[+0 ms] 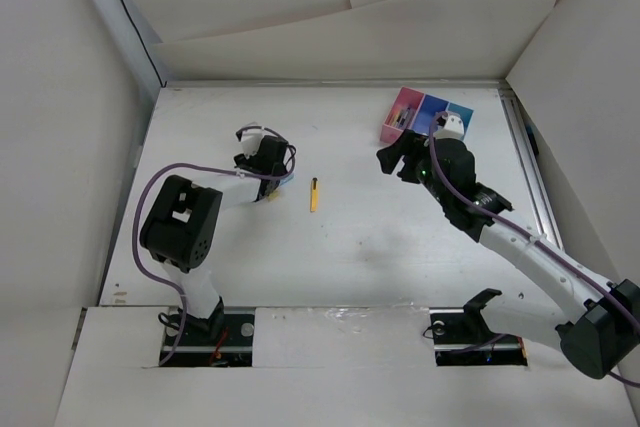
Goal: Sort the stationery into containers
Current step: Pick up the stationery from the center of the board.
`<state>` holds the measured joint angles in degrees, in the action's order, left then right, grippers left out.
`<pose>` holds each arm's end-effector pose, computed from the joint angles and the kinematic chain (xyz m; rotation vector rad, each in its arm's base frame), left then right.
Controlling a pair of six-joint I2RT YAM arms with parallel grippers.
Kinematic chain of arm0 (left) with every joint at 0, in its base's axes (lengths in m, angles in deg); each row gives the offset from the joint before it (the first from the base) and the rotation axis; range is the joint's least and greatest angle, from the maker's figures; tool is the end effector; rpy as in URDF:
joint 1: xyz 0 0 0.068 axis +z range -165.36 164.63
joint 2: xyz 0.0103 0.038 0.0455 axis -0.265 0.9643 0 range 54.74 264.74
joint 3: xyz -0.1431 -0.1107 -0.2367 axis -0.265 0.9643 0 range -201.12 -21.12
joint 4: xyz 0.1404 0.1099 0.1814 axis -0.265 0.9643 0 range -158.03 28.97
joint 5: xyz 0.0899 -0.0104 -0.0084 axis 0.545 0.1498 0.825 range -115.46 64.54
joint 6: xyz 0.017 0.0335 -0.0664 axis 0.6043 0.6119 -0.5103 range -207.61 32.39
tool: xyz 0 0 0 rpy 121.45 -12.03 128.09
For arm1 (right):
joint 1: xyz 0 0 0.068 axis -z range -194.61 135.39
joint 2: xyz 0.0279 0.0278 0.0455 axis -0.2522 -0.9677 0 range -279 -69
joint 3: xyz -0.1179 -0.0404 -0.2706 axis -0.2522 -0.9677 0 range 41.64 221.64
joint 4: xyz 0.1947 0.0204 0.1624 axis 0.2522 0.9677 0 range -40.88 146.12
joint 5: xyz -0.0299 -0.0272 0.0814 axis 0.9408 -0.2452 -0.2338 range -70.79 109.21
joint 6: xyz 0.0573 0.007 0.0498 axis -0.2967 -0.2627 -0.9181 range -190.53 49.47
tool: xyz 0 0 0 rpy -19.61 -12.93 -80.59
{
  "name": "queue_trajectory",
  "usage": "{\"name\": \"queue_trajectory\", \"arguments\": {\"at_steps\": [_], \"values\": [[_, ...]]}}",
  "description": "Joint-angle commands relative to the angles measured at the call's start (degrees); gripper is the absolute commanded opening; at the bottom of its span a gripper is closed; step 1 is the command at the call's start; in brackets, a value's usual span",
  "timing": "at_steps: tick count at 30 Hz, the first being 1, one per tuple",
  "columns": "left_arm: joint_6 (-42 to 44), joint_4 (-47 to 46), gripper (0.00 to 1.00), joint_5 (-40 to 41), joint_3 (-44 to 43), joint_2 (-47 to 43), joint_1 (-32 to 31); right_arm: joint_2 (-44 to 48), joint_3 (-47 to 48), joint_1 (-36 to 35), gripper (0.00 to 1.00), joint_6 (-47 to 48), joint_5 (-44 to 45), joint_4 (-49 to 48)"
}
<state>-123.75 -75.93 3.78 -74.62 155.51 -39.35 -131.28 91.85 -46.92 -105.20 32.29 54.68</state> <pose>0.3601 -0.1256 0.1818 -0.4893 2.1013 -0.0238 0.2278 0.1269 0.3376 0.1992 1.9025 0.5871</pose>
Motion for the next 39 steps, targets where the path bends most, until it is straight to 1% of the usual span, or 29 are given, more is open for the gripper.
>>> {"name": "queue_trajectory", "arguments": {"at_steps": [1,3,7,11,14,16,18,21,23,24,25,26,28,31,32,34,38,39], "values": [[1.25,-0.10,0.55,1.35,-3.19,-0.75,-0.01,0.41,2.96,-0.38,0.79,0.75,0.81,-1.78],[1.25,0.43,0.63,1.35,-3.72,-0.75,-0.01,0.41,2.96,-0.38,0.79,0.75,1.33,-1.78],[1.25,0.43,0.72,1.35,-3.72,-0.75,-0.01,0.41,2.96,-0.91,0.79,0.75,1.33,-1.78],[1.25,-0.10,0.72,1.35,-3.19,1.09,-0.01,0.41,2.96,-0.91,0.79,0.75,1.33,-1.26],[1.25,-0.10,0.72,1.35,-4.42,2.23,-0.01,0.93,2.96,-0.91,0.79,0.75,1.33,-1.26],[1.25,0.43,0.70,1.35,-5.30,3.03,0.60,0.93,2.96,-0.91,0.79,0.75,1.33,-1.26],[1.25,0.43,0.70,0.65,-6.09,3.55,0.61,0.93,2.96,-0.91,0.79,0.75,1.86,-1.26],[1.25,0.43,0.62,-0.58,-6.09,3.55,1.22,0.93,2.96,-0.91,0.79,0.75,1.86,-1.26],[1.25,-0.09,0.53,-1.19,-6.09,4.08,1.22,1.46,2.96,-0.91,0.79,0.75,1.86,-1.26],[1.25,-0.10,0.47,-1.20,-6.09,4.08,1.22,1.46,2.96,-0.91,0.79,0.75,1.86,-1.26],[1.25,-0.10,0.38,-1.20,-6.09,4.08,1.22,1.46,2.96,-0.91,0.79,0.75,2.38,-1.26],[1.25,-0.10,0.36,-1.89,-6.09,2.78,1.22,1.46,2.96,-0.91,0.79,0.75,2.39,-1.26],[1.77,-0.62,0.35,-2.43,-6.09,1.19,1.22,2.07,2.96,-0.91,0.79,0.75,2.39,-1.26],[3.18,-0.62,0.35,-4.53,-8.28,-2.15,0.17,2.77,2.43,-0.91,0.79,0.75,3.62,-1.26],[4.14,0.16,0.35,-4.54,-9.42,-2.16,-0.44,3.30,2.43,-0.91,0.79,0.75,4.49,-1.26],[5.28,1.39,0.35,-6.02,-14.34,-2.77,-2.90,4.00,2.43,-0.91,0.79,0.23,5.11,-1.26],[5.29,2.01,0.35,-11.47,-23.13,1.08,-6.15,6.20,1.90,-0.38,0.79,0.22,6.25,-0.65],[5.29,2.01,0.35,-12.52,-24.97,3.36,-6.85,7.08,2.69,-0.38,0.79,0.22,6.25,0.23]]}}
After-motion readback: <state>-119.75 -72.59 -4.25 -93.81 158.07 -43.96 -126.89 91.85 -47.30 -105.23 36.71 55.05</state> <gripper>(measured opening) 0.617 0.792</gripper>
